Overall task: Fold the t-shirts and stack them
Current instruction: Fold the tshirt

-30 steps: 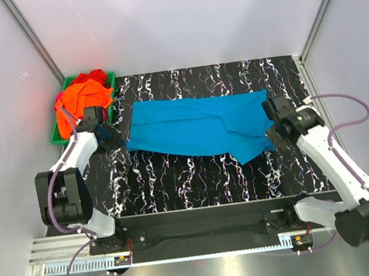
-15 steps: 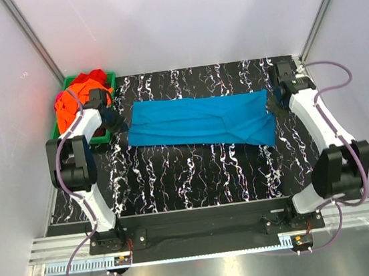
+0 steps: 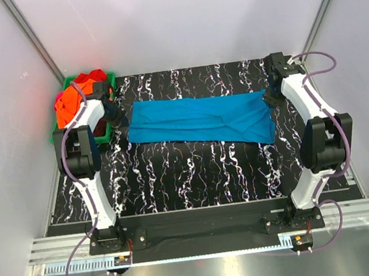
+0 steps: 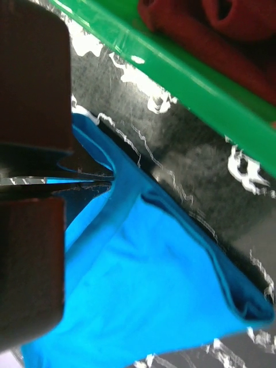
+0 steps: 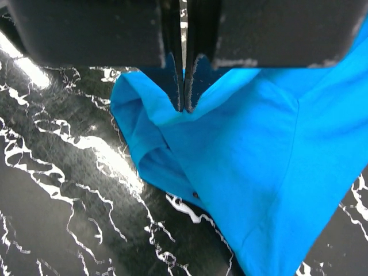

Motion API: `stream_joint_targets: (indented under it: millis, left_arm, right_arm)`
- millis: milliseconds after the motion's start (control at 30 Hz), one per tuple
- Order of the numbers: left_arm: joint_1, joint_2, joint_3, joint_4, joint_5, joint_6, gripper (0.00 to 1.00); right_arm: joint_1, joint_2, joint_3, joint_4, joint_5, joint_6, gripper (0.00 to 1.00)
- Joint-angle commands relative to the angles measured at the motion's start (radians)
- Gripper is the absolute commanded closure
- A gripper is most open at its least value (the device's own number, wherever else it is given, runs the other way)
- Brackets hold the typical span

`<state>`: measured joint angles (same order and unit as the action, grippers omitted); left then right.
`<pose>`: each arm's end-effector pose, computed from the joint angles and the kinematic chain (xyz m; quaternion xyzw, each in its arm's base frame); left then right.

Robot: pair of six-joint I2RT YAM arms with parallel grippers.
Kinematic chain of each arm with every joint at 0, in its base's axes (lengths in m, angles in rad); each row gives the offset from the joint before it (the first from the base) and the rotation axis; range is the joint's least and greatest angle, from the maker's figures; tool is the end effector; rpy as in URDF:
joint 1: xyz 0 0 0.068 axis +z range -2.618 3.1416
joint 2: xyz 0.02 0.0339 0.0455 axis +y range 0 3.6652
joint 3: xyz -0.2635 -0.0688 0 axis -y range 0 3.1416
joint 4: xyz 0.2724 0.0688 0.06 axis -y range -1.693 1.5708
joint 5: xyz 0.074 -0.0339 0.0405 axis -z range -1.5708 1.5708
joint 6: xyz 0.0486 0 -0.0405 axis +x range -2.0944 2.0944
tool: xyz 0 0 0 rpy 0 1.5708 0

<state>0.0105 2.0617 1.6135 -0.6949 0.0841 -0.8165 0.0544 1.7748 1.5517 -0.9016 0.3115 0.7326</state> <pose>0.4665 0.0008 0.1705 -0.3841 0.8977 -0.1209 0.1789 0.4044 0.0071 0.2613 0.3528 0.8971 -0.0559 0.2598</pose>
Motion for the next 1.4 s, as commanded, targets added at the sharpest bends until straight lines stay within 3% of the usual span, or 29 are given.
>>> stream_joint_targets:
  millis: [0, 367, 800, 1033, 1367]
  left_arm:
    - [0.0, 0.014, 0.046, -0.046, -0.063, 0.008, 1.0]
    - [-0.001, 0.015, 0.02, 0.038, -0.055, 0.004, 1.0]
    - [-0.001, 0.071, 0.078, 0.002, -0.081, -0.016, 1.0]
    - [-0.001, 0.055, 0.046, 0.107, -0.052, -0.042, 1.0]
    - [-0.006, 0.095, 0.098, 0.025, -0.111, -0.043, 1.0]
  right_arm:
    - [-0.019, 0.023, 0.071, 0.007, 0.017, -0.035, 1.0]
    - [-0.042, 0.113, 0.107, 0.052, -0.044, -0.079, 1.0]
    - [-0.082, 0.193, 0.145, 0.069, -0.071, -0.085, 1.0]
    - [-0.105, 0.236, 0.177, 0.081, -0.095, -0.12, 1.0]
    - [-0.105, 0.313, 0.231, 0.073, -0.173, -0.116, 1.0]
